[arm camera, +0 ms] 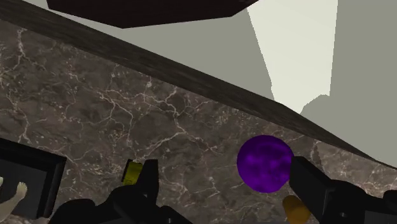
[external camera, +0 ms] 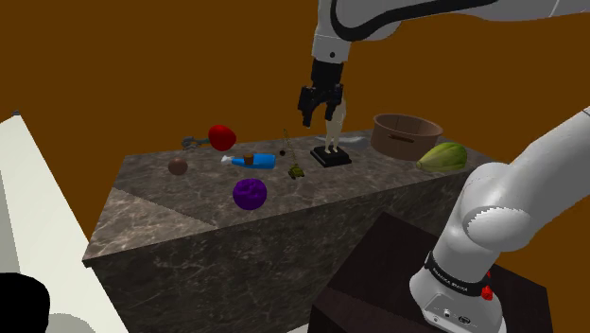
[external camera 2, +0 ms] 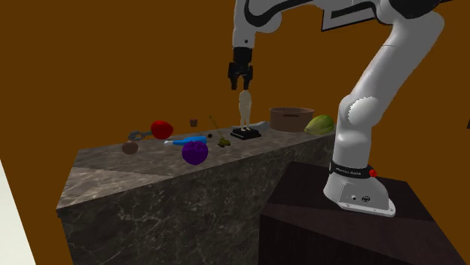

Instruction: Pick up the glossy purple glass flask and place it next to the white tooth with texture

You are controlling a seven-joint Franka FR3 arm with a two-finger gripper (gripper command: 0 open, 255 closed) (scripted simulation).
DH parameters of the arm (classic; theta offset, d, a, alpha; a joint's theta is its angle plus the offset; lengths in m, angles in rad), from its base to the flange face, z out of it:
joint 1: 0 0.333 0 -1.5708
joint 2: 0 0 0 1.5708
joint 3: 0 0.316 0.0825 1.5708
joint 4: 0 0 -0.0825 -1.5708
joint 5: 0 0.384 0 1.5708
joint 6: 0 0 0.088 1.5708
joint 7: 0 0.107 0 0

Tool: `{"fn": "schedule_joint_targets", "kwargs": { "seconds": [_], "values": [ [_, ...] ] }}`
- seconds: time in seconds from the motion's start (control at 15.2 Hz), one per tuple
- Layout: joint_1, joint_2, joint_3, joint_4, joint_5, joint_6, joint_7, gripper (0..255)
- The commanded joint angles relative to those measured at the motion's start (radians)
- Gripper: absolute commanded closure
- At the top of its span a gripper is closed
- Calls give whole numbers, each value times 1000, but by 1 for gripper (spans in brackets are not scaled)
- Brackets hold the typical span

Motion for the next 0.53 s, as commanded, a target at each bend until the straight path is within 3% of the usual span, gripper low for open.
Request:
{"fn": "schedule_joint_targets", "kwargs": {
  "seconds": [0.0, 0.46],
  "values": [
    [8, 77, 22, 39, 1, 31, 26, 0],
    [34, 343, 82, 223, -25, 84, 106, 0]
  ]
}}
